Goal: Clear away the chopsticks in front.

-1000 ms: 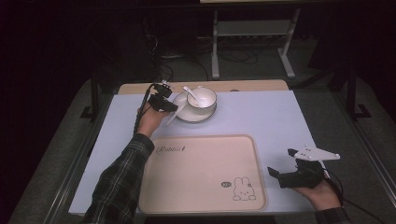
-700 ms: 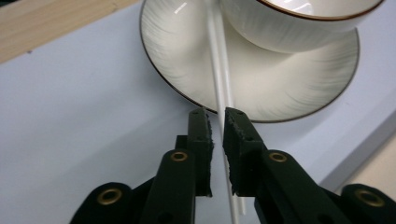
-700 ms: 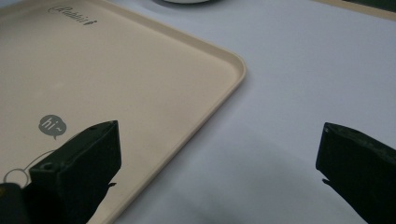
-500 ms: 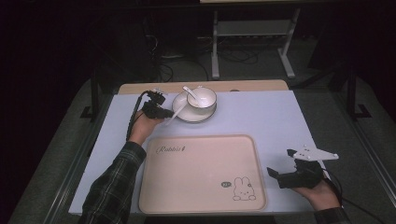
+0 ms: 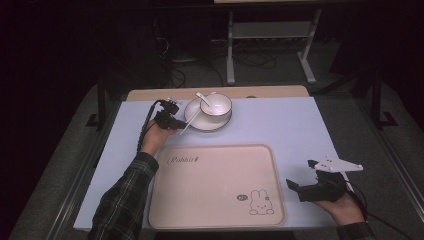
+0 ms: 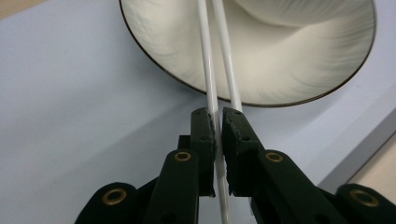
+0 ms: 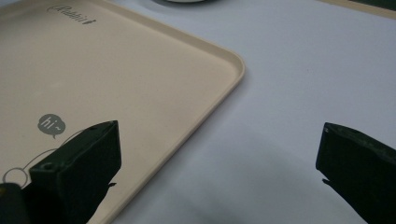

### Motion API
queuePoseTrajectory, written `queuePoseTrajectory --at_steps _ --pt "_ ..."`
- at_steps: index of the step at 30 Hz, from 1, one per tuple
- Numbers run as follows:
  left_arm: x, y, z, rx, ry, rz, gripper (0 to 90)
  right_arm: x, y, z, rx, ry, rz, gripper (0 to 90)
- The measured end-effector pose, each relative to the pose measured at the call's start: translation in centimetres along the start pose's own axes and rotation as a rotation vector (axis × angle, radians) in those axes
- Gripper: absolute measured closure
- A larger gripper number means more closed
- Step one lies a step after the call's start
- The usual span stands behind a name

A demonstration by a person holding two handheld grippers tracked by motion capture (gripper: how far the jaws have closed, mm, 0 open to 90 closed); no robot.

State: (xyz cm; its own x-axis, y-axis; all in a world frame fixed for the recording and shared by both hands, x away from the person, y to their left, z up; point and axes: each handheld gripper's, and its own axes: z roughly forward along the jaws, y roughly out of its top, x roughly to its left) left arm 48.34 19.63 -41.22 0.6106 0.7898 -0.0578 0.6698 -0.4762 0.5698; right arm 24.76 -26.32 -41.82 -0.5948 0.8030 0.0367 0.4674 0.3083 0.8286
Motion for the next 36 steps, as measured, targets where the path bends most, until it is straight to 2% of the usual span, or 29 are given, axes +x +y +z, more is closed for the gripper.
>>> queuePoseTrajectory --at_steps 3,5,11,16,19,24,28,29,31,34,36 --pt "0.1 -0.1 0.3 0.01 -0.001 -0.004 83.2 0.0 0.0 0.0 0.001 0.0 0.0 0.0" --pt "0.2 -0.2 0.3 0.0 -0.009 -0.018 84.2 0.0 0.0 0.0 0.0 0.001 0.0 0.0" --pt "0.4 -0.3 0.1 0.003 0.008 -0.025 85.9 0.0 0.0 0.0 0.0 0.0 0.001 0.0" --pt "0.6 -0.2 -0.4 -0.014 0.019 -0.031 86.3 0.0 0.0 0.0 0.002 0.0 0.001 0.0" --pt "0.6 -0.2 -0.9 -0.032 0.015 -0.047 86.5 0.0 0.0 0.0 0.001 0.0 0.002 0.0" --pt "0.9 -0.3 -2.2 -0.06 0.011 -0.058 86.6 0.0 0.0 0.0 0.001 0.0 0.002 0.0" --pt "1.1 -0.4 -3.0 -0.064 0.008 -0.064 86.6 0.0 0.0 0.0 0.001 0.0 0.003 0.0" --pt "1.1 -0.7 -3.8 -0.07 0.007 -0.067 86.6 0.0 0.0 0.0 0.0 0.0 0.003 0.0" --pt "1.2 -0.8 -4.2 -0.076 0.005 -0.069 86.6 0.0 0.0 0.0 0.0 -0.001 0.003 0.0" --pt "1.5 -1.9 -5.6 -0.086 0.008 -0.076 86.6 0.0 0.0 0.0 -0.001 -0.001 0.004 0.0" --pt "1.5 -2.2 -5.9 -0.087 0.007 -0.078 86.5 0.0 0.0 0.0 -0.001 -0.001 0.003 0.0"
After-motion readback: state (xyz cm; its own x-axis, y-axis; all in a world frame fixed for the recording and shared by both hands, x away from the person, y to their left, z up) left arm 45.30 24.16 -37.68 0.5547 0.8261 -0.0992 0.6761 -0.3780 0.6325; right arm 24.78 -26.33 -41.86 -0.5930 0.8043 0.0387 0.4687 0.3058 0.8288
